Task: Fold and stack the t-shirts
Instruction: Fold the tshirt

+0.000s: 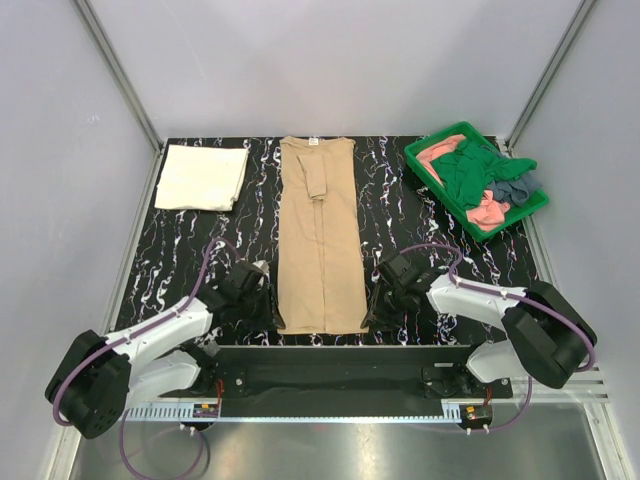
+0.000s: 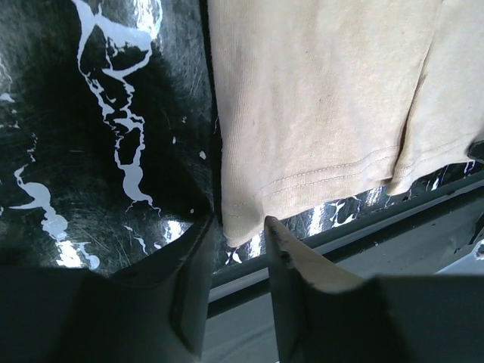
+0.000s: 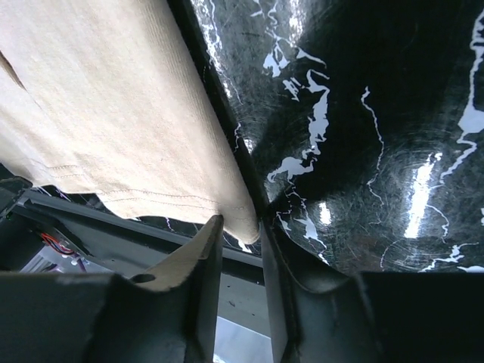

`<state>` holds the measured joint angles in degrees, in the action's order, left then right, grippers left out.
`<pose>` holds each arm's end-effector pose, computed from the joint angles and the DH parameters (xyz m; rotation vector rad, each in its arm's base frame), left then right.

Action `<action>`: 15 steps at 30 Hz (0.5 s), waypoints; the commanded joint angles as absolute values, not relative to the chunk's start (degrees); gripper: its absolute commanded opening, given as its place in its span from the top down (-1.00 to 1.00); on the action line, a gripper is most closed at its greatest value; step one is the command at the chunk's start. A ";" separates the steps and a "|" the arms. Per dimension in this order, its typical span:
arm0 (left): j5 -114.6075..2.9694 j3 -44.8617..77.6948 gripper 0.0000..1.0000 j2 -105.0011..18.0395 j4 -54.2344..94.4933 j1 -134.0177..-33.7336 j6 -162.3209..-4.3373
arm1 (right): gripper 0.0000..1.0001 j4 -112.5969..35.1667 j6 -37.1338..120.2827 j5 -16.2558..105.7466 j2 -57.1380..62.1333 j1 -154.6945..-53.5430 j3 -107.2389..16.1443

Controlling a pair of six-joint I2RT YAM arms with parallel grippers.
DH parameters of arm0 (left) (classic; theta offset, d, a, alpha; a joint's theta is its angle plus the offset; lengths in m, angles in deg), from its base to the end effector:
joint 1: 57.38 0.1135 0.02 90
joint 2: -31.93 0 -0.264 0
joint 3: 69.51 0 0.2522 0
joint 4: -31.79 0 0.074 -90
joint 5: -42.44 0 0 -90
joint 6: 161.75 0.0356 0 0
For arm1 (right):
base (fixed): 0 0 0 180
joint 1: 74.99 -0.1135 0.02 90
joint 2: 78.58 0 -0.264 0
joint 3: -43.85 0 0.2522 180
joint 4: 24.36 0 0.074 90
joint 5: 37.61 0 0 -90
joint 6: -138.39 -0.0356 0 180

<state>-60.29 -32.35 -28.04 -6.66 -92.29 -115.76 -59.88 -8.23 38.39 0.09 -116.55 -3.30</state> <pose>0.1371 -0.1052 0.1490 -0.1428 2.8073 -0.6995 0.1630 0.1560 0.1406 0.3171 2.9660 0.6975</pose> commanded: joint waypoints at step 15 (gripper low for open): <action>-57.41 -29.92 1.00 -23.10 -7.89 -96.92 -119.73 | 1.00 -60.00 -9.09 41.14 -5.43 -118.23 -1.73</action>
<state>-58.17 -32.86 -25.85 -7.36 -95.55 -118.14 -57.91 -8.47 39.44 -0.76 -117.08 -2.21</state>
